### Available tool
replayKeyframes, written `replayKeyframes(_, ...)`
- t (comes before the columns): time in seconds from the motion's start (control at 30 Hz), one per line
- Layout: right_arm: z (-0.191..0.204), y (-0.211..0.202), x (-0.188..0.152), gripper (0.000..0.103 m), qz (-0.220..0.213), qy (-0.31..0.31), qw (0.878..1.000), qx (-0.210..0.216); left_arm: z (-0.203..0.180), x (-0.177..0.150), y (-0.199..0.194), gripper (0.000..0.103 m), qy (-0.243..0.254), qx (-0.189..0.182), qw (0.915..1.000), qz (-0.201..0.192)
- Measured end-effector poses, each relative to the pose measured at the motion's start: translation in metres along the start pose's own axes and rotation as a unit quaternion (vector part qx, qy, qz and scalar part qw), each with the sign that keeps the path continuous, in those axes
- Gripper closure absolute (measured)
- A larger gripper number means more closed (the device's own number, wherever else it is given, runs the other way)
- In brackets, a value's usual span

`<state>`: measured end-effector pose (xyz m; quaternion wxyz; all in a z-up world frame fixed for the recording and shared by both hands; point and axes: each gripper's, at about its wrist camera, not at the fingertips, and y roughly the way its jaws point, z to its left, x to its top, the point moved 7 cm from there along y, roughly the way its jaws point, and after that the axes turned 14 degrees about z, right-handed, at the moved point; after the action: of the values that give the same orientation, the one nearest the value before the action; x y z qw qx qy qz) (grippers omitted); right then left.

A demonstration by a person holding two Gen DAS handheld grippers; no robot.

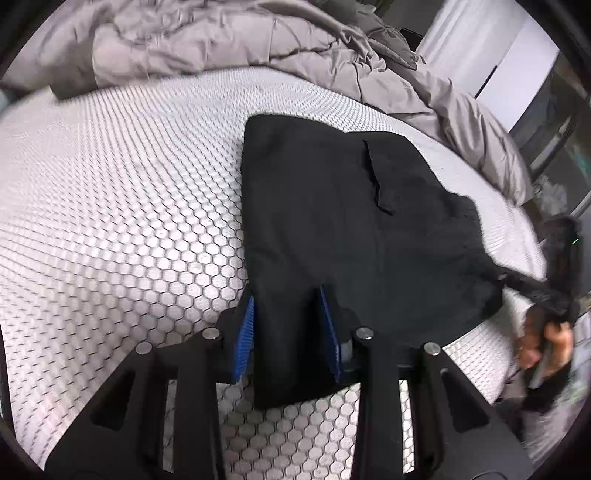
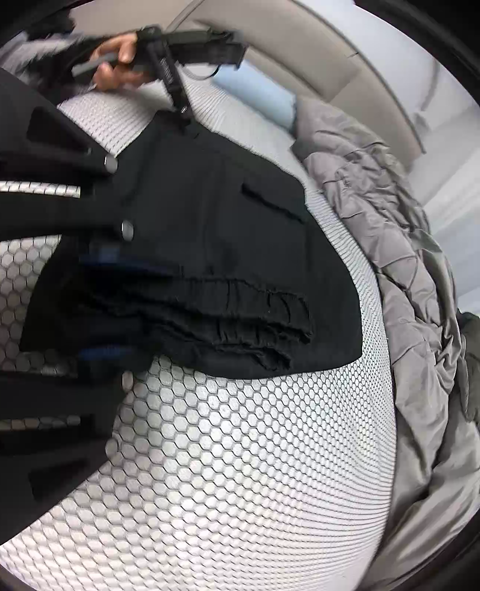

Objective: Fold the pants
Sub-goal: 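Release the folded pants and pull both tools back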

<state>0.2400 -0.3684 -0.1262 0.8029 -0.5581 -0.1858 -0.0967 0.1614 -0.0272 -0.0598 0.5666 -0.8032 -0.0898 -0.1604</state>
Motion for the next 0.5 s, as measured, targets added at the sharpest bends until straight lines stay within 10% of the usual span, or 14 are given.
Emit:
replayKeyframes(0.23,-0.01,-0.024,-0.023,0.035,-0.011,-0.074,0.991,-0.107,-0.027,-0.044,-0.036,0.059,0.028,0.074,0.9957,-0.048)
replayKeyframes(0.5,-0.009,-0.104,-0.057,0.0,-0.136,-0.042,0.988,-0.06,-0.061,-0.074,-0.079,0.001,0.027,0.095,0.9852,-0.14)
